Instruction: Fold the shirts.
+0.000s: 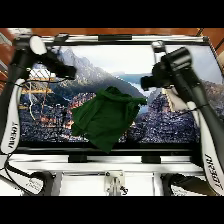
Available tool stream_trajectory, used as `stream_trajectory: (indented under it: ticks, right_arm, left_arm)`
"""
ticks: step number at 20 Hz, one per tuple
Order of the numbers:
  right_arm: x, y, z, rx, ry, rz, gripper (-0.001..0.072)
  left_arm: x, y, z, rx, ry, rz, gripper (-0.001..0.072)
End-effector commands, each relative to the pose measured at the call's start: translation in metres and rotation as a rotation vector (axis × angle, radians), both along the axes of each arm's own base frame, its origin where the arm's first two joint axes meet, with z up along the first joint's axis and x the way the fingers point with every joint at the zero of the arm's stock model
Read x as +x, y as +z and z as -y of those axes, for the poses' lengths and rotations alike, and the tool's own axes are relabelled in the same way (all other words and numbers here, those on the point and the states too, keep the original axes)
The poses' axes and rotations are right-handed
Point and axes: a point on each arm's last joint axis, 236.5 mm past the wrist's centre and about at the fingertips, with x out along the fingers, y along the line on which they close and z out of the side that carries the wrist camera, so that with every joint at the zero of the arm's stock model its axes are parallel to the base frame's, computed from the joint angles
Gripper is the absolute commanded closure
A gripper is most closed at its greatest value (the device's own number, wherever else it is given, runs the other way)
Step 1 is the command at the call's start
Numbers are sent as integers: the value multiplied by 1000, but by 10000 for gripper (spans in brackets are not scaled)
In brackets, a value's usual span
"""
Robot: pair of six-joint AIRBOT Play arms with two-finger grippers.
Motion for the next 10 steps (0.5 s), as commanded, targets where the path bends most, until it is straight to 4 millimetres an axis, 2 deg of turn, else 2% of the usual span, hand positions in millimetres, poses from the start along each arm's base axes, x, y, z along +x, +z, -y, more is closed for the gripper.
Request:
stream_trajectory:
  ticks: [1, 2, 4, 6, 8, 10]
  right_arm:
    - [-46, -24, 19, 152, -64, -194, 39]
    - [-63, -41, 17, 192, -66, -256, 39]
    - [-104, -78, 11, 233, -48, -375, 40]
    - [-141, -105, -2, 293, -28, -464, 40]
    - [-160, -119, -14, 360, -22, -488, 40]
    - [-159, -118, -35, 467, -30, -449, 40]
  left_arm:
    - [-59, -20, -43, -95, 117, -275, 278]
    - [-75, -31, -42, -130, 121, -321, 230]
    - [-104, -53, -40, -152, 127, -326, 230]
    - [-137, -81, -43, -162, 176, -291, 228]
    - [-172, -107, -46, -158, 189, -260, 195]
    - [-203, -131, -43, -177, 191, -270, 195]
